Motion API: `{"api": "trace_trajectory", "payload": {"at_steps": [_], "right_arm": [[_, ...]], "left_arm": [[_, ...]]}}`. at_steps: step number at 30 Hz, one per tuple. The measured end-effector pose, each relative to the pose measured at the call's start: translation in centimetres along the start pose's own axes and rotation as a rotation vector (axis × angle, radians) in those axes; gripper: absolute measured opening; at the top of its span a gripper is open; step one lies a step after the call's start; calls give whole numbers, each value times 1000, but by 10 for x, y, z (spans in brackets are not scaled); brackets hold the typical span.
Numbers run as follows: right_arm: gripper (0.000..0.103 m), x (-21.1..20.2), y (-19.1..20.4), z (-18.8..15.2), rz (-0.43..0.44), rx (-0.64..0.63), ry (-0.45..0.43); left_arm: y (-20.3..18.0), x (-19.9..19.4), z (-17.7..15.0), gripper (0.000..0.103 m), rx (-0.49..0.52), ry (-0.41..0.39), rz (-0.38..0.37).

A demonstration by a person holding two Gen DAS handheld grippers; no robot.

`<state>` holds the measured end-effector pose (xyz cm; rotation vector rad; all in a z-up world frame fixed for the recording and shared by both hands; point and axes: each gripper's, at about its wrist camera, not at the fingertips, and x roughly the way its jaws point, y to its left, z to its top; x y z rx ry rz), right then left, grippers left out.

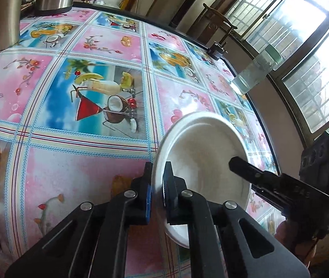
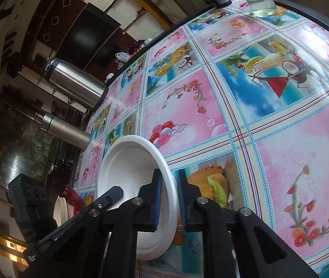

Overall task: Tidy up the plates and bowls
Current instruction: 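Close the right tool on the white bowl rim while the left tool grips the opposite rim, then lift the white bowl with both tools and carry it toward the red plate stack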

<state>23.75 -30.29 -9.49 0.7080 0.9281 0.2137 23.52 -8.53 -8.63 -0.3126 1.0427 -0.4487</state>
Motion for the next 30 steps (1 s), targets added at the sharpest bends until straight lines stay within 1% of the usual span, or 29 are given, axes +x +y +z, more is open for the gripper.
{"api": "trace_trajectory", "payload": {"at_steps": [5, 9, 17, 24, 30], "right_arm": [[12, 1, -2, -2, -11, 6, -6], [11, 2, 0, -4, -20, -3, -15], [11, 16, -2, -10, -51, 14, 15], [10, 11, -1, -15, -40, 18, 5], [10, 2, -3, -18, -17, 38, -20]], "left_arm": [[-2, -1, -1, 6, 10, -4, -1], [-10, -1, -3, 7, 54, -19, 57], [-22, -5, -9, 7, 134, -62, 127], [-25, -10, -13, 7, 160, -90, 151], [-29, -14, -15, 7, 174, -106, 152]]}}
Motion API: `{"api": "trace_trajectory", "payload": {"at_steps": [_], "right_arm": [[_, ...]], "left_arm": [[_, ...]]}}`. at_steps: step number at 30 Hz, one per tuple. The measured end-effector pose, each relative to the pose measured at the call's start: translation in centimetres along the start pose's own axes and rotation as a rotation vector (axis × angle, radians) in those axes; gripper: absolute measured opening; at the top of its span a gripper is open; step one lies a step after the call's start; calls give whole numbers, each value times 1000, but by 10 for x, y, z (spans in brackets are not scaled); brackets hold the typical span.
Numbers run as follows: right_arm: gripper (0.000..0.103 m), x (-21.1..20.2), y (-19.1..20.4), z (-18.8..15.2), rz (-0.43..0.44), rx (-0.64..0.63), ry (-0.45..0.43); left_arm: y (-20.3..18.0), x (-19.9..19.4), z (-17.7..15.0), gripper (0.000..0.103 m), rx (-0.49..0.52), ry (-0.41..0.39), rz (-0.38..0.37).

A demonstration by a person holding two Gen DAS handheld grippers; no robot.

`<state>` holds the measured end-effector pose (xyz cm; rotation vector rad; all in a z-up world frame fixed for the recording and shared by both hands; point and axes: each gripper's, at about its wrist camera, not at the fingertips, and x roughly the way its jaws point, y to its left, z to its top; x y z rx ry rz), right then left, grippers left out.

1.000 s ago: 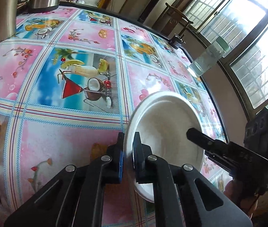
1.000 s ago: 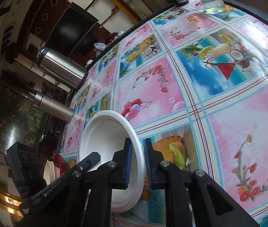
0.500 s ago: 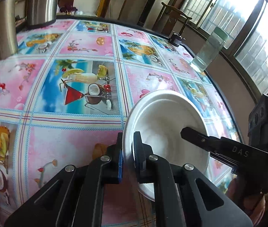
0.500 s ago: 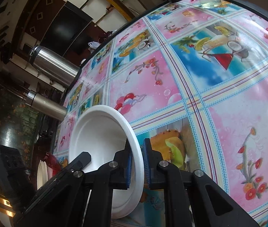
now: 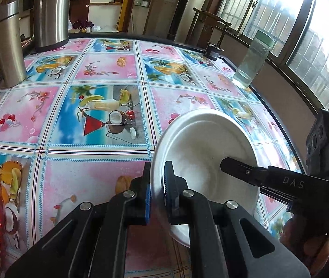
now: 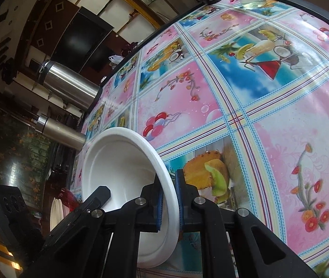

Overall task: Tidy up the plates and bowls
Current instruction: 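Lift the white bowl with both tools and carry it toward the red plate stack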

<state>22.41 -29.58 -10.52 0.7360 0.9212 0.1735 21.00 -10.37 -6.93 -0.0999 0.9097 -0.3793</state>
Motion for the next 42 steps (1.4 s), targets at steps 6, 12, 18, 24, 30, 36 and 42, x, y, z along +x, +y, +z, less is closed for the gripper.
{"api": "trace_trajectory", "payload": {"at_steps": [6, 12, 18, 24, 30, 36, 42], "right_arm": [[15, -6, -5, -4, 31, 29, 5], [17, -17, 1, -9, 5, -13, -23], [8, -20, 4, -11, 7, -31, -28], [8, -18, 2, -10, 21, -17, -29], [7, -17, 6, -12, 11, -29, -42], [8, -15, 5, -15, 51, -8, -16], [8, -13, 16, -35, 95, -32, 13]], "left_arm": [[1, 0, -1, 7, 3, -10, 34], [1, 0, -2, 7, 6, -11, 47], [5, 3, -2, 8, -12, 1, 56], [5, 4, -2, 8, -8, 0, 68], [7, 5, -3, 9, -13, 1, 79], [9, -1, -9, 9, -7, -14, 115], [17, -23, -34, 11, 12, -38, 194]]}}
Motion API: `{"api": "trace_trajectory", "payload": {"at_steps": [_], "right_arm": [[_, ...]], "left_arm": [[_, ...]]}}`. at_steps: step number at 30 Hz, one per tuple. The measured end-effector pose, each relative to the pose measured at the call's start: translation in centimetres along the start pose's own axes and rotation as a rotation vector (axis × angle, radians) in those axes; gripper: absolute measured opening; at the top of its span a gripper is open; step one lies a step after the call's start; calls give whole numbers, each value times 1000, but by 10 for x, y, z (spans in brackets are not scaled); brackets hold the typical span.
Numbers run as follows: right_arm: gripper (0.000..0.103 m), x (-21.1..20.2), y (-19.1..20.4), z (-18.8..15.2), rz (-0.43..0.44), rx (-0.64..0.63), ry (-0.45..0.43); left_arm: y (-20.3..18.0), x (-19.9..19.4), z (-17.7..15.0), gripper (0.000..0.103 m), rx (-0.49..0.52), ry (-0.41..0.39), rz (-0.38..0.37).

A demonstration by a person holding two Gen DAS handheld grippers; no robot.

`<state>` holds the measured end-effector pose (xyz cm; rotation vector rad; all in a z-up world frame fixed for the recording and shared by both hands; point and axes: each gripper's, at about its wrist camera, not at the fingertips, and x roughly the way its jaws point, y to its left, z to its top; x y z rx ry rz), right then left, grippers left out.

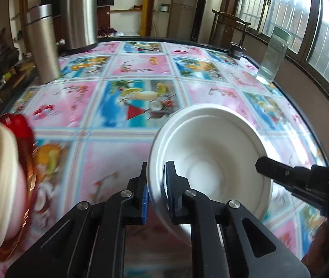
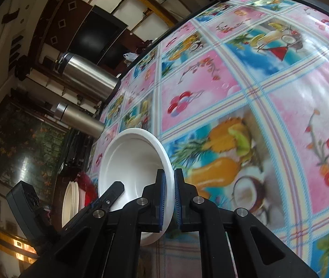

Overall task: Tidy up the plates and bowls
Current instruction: 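Lift the white bowl with both tools and carry it toward the red plate stack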

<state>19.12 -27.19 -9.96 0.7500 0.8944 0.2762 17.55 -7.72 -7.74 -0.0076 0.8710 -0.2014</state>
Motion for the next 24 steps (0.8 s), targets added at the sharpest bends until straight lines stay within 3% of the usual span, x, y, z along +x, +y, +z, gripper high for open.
{"api": "trace_trajectory", "payload": {"at_steps": [7, 14, 20, 24], "right_arm": [[7, -10, 20, -52, 25, -49, 19], [7, -10, 46, -104, 32, -117, 107], [7, -1, 79, -131, 31, -189, 184], [8, 13, 108, -156, 48, -252, 251]], "left_arm": [[21, -34, -32, 11, 8, 17, 32], [43, -71, -71, 13, 33, 39, 45], [88, -93, -93, 13, -69, 84, 35], [117, -113, -112, 13, -103, 84, 67]]}}
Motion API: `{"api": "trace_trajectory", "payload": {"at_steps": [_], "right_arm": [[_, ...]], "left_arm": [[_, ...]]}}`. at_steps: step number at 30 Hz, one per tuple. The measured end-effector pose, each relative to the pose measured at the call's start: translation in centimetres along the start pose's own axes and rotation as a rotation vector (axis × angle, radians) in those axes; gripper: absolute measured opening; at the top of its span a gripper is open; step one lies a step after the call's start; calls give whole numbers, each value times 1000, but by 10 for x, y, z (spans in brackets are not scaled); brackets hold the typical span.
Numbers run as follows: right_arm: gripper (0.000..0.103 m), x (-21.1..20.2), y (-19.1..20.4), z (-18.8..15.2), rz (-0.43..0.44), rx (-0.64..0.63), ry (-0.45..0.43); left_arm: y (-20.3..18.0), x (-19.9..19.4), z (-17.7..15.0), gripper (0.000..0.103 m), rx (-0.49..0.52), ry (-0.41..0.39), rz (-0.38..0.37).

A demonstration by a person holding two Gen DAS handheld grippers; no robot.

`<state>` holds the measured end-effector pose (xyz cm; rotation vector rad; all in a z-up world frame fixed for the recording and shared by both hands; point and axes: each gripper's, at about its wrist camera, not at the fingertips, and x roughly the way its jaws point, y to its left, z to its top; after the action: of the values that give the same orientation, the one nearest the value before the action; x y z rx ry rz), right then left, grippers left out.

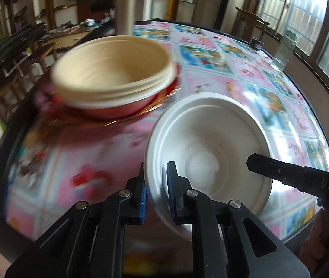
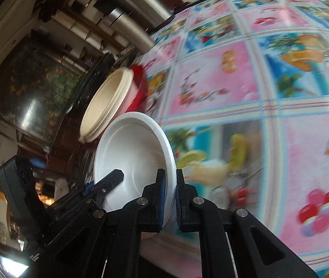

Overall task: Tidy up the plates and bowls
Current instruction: 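Lift the white bowl with both tools and carry it toward the red plate stack, then lower the white bowl into the beige bowl on the stack with both tools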

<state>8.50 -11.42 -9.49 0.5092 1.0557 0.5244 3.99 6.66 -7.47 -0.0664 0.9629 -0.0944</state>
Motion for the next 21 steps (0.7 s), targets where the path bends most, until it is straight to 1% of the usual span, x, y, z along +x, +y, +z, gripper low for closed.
{"api": "trace_trajectory", "payload": {"at_steps": [4, 7, 9, 12, 15, 21], "right_arm": [[8, 17, 36, -15, 22, -84, 41], [8, 31, 58, -22, 34, -128, 84], [8, 37, 70, -24, 44, -140, 104], [8, 40, 81, -17, 74, -141, 120], [8, 37, 94, -7, 114, -150, 112], [8, 22, 116, 6, 167, -181, 69]], "left_arm": [[29, -15, -21, 14, -25, -11, 31], [50, -26, -31, 14, -68, -6, 57], [62, -29, -33, 14, -111, 14, 48], [76, -36, -31, 14, -173, 24, 6], [80, -52, -24, 14, -191, -10, 3], [83, -86, -8, 14, -178, -88, 18]]}}
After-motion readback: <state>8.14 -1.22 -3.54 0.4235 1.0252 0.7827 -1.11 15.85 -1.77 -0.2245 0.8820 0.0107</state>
